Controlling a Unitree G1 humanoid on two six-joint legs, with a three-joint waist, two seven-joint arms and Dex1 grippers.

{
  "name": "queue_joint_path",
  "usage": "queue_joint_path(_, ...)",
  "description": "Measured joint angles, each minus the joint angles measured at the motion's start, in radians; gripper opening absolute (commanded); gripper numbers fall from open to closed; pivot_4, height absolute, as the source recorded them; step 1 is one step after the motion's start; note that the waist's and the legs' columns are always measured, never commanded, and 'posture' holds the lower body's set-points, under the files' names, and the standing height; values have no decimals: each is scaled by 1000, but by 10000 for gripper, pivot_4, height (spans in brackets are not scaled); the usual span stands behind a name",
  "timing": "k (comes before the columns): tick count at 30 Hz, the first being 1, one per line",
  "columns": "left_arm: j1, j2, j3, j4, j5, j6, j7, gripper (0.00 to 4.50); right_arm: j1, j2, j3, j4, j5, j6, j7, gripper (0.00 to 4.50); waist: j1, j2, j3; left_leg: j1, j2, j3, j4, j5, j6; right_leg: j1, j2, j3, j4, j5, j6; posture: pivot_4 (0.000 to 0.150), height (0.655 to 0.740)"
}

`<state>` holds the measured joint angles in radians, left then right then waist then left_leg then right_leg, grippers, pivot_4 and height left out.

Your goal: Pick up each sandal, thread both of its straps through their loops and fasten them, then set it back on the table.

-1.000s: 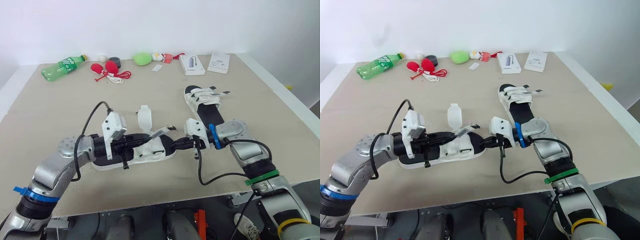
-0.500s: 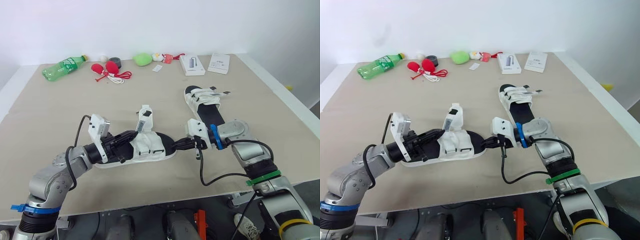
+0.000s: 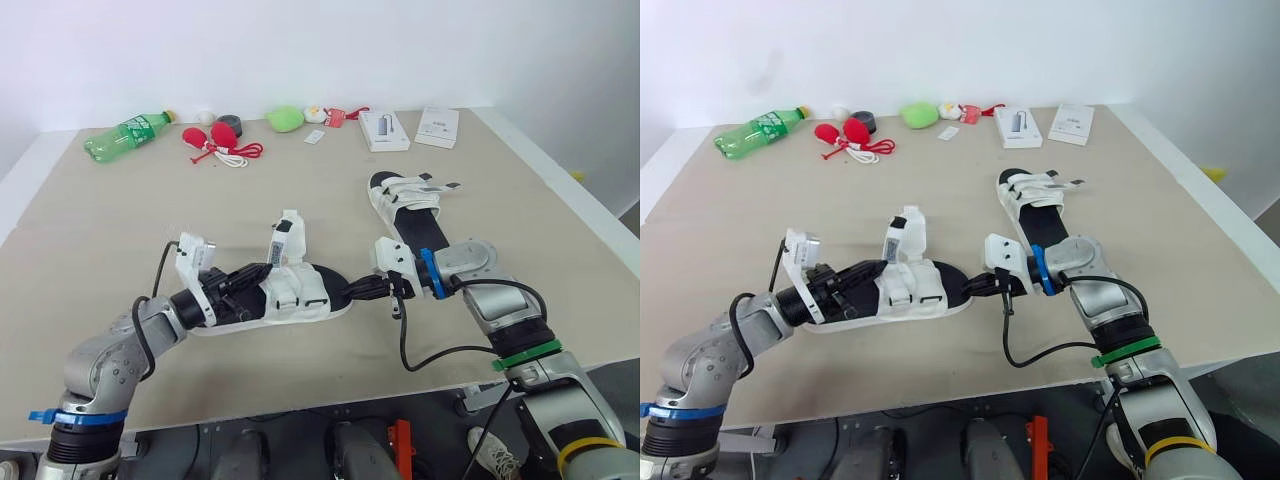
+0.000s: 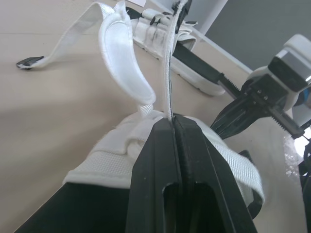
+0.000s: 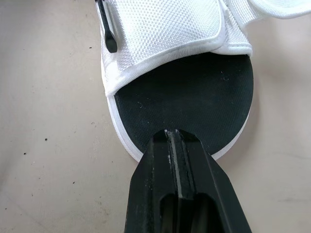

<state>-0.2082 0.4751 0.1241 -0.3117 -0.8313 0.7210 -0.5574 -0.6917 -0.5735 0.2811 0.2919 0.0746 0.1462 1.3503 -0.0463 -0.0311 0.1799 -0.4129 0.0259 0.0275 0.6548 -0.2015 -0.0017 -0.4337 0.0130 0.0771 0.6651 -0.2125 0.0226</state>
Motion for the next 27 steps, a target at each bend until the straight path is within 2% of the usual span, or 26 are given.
queue_joint_path(1,0,8,1,1,21,-9,1,8407,-1,0,0,4,0,0,0,0,0,0,0,0,0,0,0,0,0,0,0,0,0,0,0,1500,7400)
queue_joint_path(3,0,10,1,6,41,-24,0,16160,-3,0,0,8,0,0,0,0,0,0,0,0,0,0,0,0,0,0,0,0,0,0,0,1500,7400)
queue_joint_path(4,0,10,1,7,51,-31,-1,22129,-4,0,0,8,0,0,0,0,0,0,0,0,0,0,0,0,0,0,0,0,0,0,0,1500,7400)
queue_joint_path(7,-2,15,0,8,92,-64,-18,35357,-5,0,0,9,0,-1,1,0,0,0,0,0,0,1,0,0,0,0,0,1,0,0,0,1500,7400)
queue_joint_path(12,-95,45,-8,67,176,-144,-66,35357,-12,2,2,22,-1,-3,1,0,1,0,0,0,-1,0,0,1,-1,0,0,0,0,0,0,1500,7400)
queue_joint_path(15,-213,84,-41,107,237,-219,-158,35357,-15,4,2,28,-1,-7,2,0,0,0,0,0,-4,1,0,1,-1,0,-1,1,0,0,0,1500,7400)
queue_joint_path(17,-229,88,-68,109,241,-219,-207,35357,-17,5,3,28,-1,-12,2,0,-1,0,0,0,-3,1,-1,0,-1,0,-1,3,0,1,2,1500,7400)
queue_joint_path(20,-225,92,-128,138,245,-198,-272,27991,-21,6,3,30,-1,-13,1,0,-2,0,0,-1,-3,1,-2,0,-1,-1,-1,3,-1,2,5,1500,7400)
queue_joint_path(22,-233,91,-148,169,242,-164,-296,17086,-22,5,3,30,-2,-13,0,0,-2,0,0,-2,-3,0,-1,0,-1,-1,-1,2,-1,2,5,1500,7400)
queue_joint_path(25,-277,83,-157,216,212,-71,-316,3422,-22,3,3,31,-3,-13,-1,0,-1,0,0,-2,-3,-1,-1,0,-1,-1,0,0,0,2,5,1500,7400)
queue_joint_path(26,-295,81,-157,230,195,-32,-324,181,-22,3,3,31,-3,-13,-1,0,-2,0,0,-2,-3,-1,-1,0,-1,-1,0,0,0,2,5,1500,7400)
queue_joint_path(27,-312,79,-159,246,181,4,-331,181,-22,3,3,31,-3,-13,-1,0,-2,0,0,-2,-3,-1,-1,0,-1,-1,0,0,0,2,5,1500,7400)
